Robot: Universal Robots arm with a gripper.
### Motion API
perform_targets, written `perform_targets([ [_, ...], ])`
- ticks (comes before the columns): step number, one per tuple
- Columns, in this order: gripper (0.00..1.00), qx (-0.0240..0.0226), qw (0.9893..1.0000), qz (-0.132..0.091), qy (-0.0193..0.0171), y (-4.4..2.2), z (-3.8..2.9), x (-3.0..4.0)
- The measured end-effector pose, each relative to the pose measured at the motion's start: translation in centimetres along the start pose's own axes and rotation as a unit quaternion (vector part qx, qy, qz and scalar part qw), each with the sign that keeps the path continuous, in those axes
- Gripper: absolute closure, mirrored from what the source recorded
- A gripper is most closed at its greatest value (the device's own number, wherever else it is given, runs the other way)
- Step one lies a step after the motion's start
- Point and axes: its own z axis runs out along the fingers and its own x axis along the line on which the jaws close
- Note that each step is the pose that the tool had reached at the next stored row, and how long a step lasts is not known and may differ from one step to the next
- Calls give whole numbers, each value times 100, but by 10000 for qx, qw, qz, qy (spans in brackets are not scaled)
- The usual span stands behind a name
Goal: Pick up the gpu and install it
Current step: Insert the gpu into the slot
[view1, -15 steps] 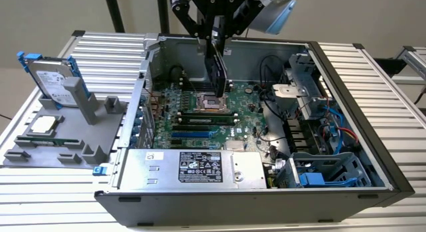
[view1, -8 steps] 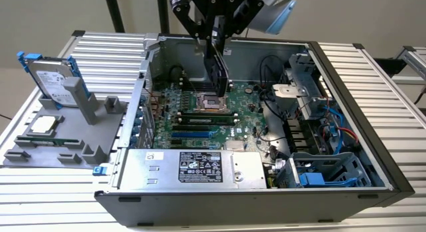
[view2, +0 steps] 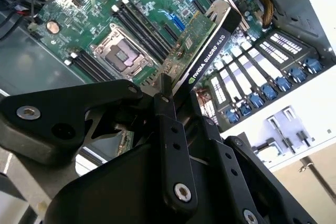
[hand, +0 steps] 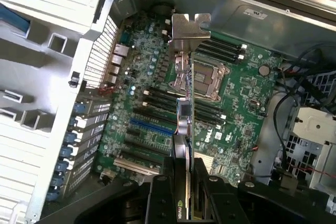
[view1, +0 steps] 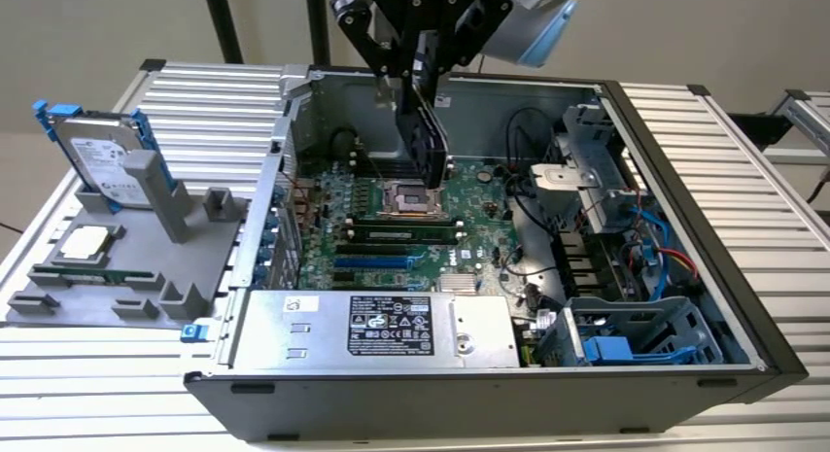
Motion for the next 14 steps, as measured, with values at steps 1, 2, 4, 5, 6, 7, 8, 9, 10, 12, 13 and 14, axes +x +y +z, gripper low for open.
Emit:
perform_targets([
  [1,100,0,10000,-30,2,0,0,0],
  [2,100,-1,10000,-58,3,0,0,0],
  [4,100,-2,9999,-117,7,0,-1,0],
  [5,100,-2,9999,-145,9,0,-1,0],
  [6,100,-3,9998,-174,10,0,-1,0],
  [7,100,-3,9998,-202,12,0,-1,0],
  [8,100,-4,9997,-230,13,0,-1,0],
  [9,100,-5,9997,-261,15,0,0,0],
  [10,100,-5,9996,-288,16,0,0,0],
  [12,100,-6,9994,-347,19,0,0,0],
  [13,100,-7,9993,-376,20,0,0,0],
  [14,100,-8,9992,-405,22,0,0,0],
])
